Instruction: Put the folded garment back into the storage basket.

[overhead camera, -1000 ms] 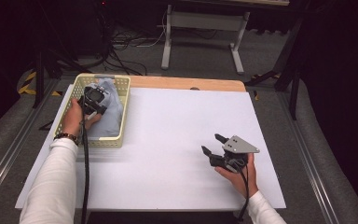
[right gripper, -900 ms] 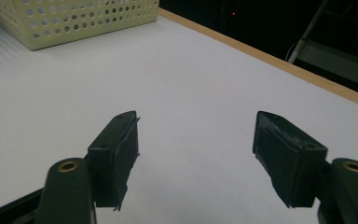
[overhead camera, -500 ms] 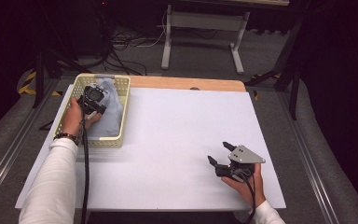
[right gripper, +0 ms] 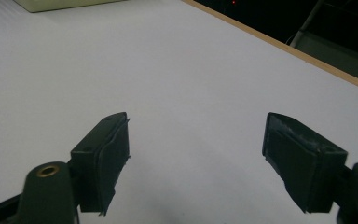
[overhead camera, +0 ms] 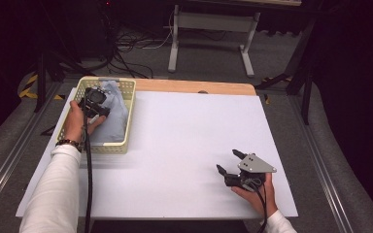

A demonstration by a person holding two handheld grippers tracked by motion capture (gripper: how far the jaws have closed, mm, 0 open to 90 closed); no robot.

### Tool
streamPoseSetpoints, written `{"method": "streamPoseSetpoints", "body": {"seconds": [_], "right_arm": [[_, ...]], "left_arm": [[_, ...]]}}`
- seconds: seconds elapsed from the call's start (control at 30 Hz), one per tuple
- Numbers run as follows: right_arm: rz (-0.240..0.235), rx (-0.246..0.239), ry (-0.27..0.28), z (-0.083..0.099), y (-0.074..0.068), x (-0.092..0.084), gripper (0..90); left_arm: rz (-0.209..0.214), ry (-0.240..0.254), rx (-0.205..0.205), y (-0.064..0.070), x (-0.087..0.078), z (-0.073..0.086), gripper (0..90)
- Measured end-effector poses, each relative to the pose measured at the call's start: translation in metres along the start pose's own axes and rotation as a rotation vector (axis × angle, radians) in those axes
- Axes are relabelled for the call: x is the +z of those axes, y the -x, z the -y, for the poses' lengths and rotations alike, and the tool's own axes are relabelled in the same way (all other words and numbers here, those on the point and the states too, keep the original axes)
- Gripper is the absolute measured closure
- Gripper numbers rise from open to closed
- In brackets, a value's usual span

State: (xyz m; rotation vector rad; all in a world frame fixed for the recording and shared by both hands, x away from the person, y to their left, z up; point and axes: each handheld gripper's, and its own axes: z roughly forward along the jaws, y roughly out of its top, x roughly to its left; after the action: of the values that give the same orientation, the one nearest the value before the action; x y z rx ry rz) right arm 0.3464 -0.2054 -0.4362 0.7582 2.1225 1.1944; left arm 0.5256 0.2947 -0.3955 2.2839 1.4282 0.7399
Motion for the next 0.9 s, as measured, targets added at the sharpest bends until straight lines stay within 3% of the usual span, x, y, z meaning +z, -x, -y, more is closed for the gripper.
{"method": "streamPoseSetpoints", "body": {"seconds": [0.27,0.33,0.5,0.57,0.73,0.9], "right_arm": [[-0.003,-0.003,0.001,0.001,-0.001,0.002,23.3],[-0.005,-0.007,-0.002,0.001,-0.002,0.003,23.3],[-0.013,-0.016,-0.012,0.002,-0.005,0.005,23.3],[-0.018,-0.018,-0.013,0.002,-0.006,0.006,23.3],[-0.016,-0.021,-0.014,0.002,-0.006,0.006,23.2],[-0.012,-0.020,-0.012,0.003,-0.005,0.006,23.3]], "left_arm": [[-0.021,0.057,-0.001,0.002,-0.011,-0.003,54.5],[-0.016,0.079,-0.018,0.003,-0.013,-0.004,52.7],[-0.028,0.107,-0.017,0.005,-0.017,-0.007,43.6],[-0.029,0.121,-0.041,0.006,-0.020,-0.007,39.5],[-0.073,0.160,-0.054,0.008,-0.024,-0.008,31.9],[-0.074,0.196,-0.062,0.011,-0.026,-0.010,26.3]]}}
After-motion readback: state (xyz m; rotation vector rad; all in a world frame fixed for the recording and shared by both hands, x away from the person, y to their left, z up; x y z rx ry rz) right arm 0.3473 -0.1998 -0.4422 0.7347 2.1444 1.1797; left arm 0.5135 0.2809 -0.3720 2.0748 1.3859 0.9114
